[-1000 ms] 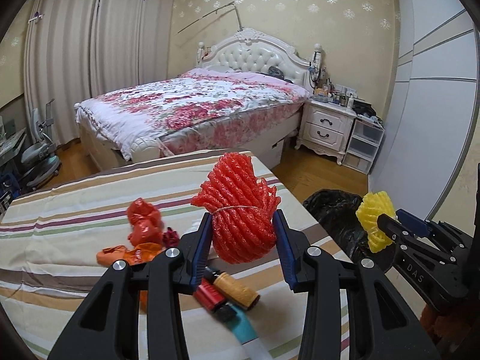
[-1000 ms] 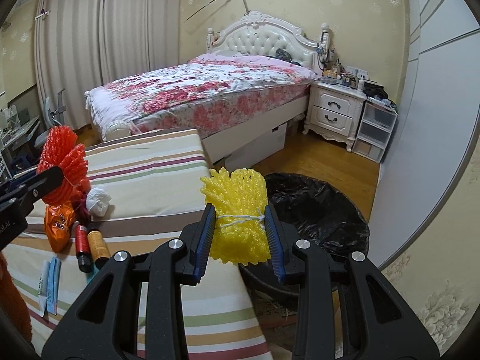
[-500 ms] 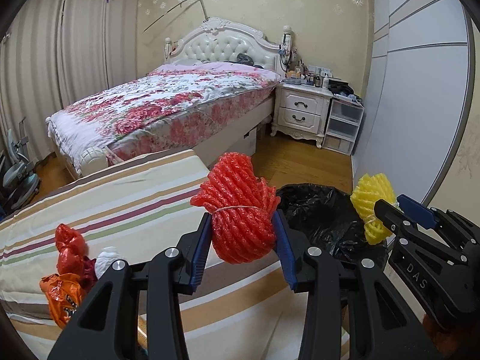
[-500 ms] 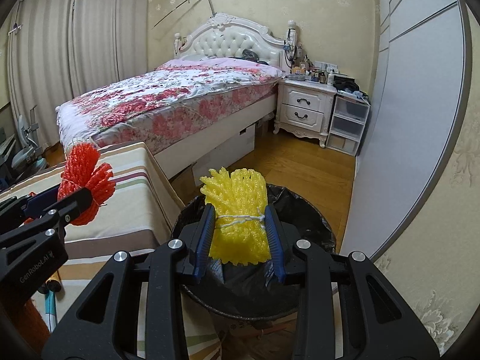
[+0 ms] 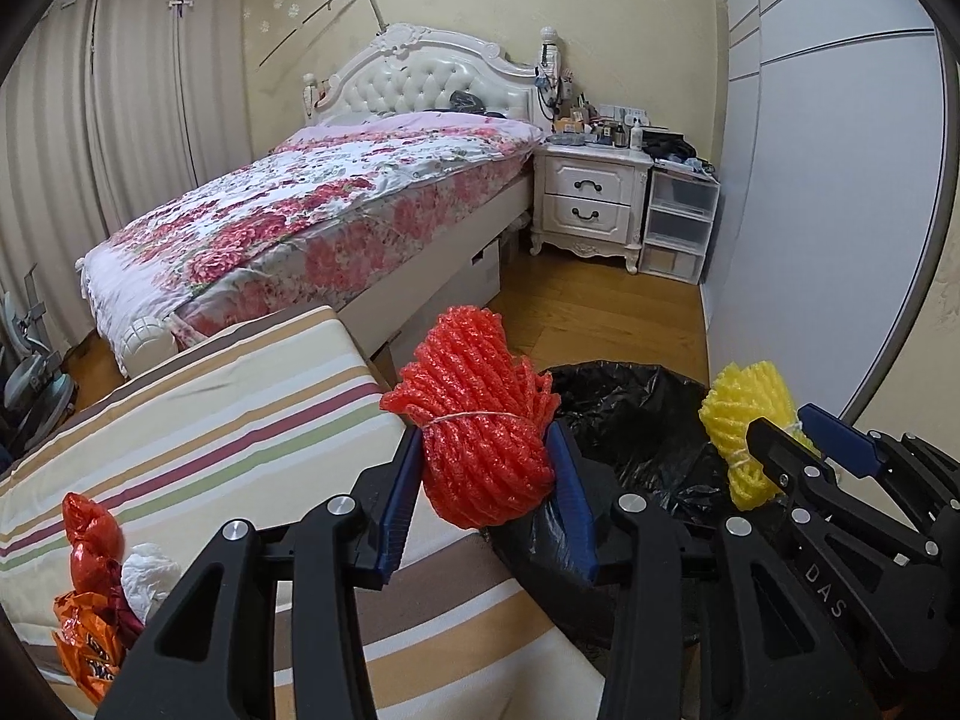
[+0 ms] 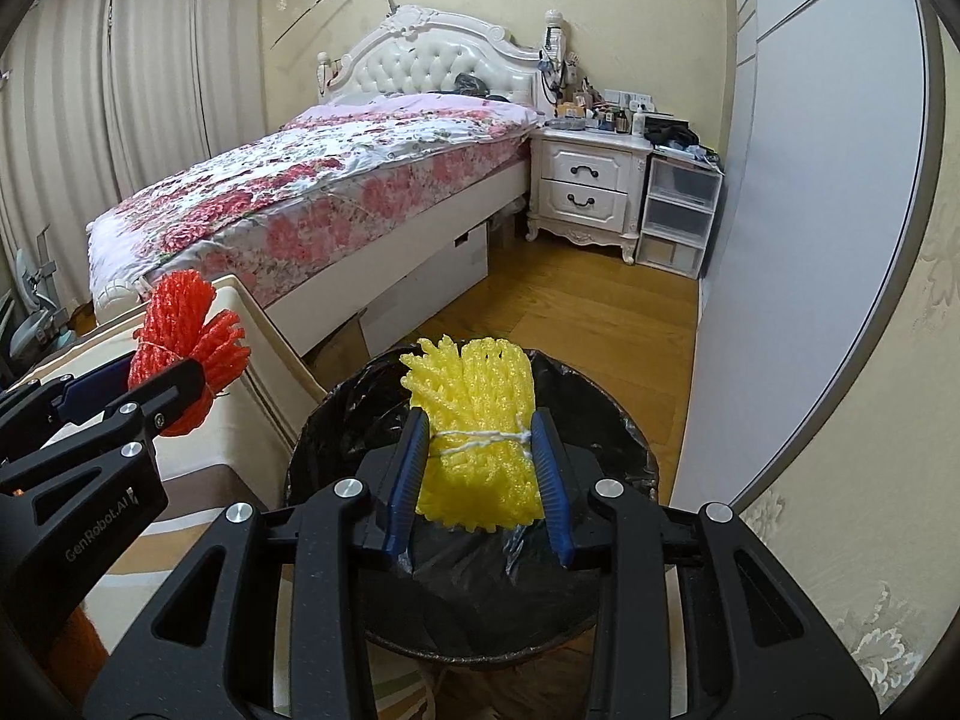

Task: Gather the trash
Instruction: 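Open the right gripper over the bin while the left drops the red net in, then return to the bed and grasp the orange plastic bag with the left gripper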

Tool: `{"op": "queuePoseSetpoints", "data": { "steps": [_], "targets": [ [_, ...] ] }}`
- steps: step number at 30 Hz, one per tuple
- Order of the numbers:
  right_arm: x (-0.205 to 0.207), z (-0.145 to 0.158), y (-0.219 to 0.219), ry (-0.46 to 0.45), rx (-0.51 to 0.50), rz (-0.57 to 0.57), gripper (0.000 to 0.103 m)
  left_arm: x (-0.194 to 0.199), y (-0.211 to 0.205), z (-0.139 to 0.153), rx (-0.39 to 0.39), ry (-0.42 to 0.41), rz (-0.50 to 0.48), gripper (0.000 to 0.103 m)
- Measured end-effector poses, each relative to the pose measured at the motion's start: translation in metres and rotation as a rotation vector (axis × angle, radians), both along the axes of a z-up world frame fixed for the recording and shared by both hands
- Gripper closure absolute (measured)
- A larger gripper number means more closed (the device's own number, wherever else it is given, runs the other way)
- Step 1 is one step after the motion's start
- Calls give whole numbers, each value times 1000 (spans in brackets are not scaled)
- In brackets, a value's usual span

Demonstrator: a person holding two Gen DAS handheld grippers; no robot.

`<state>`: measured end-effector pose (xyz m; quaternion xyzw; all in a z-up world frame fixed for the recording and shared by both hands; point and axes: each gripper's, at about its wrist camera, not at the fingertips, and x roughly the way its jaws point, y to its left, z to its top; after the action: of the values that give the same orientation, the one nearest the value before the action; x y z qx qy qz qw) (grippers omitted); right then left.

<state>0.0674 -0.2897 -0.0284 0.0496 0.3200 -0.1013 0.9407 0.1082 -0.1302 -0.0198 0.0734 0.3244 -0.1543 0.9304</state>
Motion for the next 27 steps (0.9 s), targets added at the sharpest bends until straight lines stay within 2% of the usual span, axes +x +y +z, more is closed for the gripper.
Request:
{"op": "queuePoseSetpoints", "data": {
  "steps": [3, 6, 18, 27],
  "targets": [
    [3, -4, -5, 4, 6, -13, 62, 4, -2, -4, 14, -2, 12, 37],
    [5, -6, -10, 4, 13, -32, 54, 7, -3, -6, 15, 2, 19, 28],
    [0, -5, -14, 1, 14, -59, 52, 4, 7, -3, 28, 20, 45, 24],
    [-22, 1, 13, 1, 15, 2, 52, -19, 50, 6, 47, 28, 114, 24]
  ]
}}
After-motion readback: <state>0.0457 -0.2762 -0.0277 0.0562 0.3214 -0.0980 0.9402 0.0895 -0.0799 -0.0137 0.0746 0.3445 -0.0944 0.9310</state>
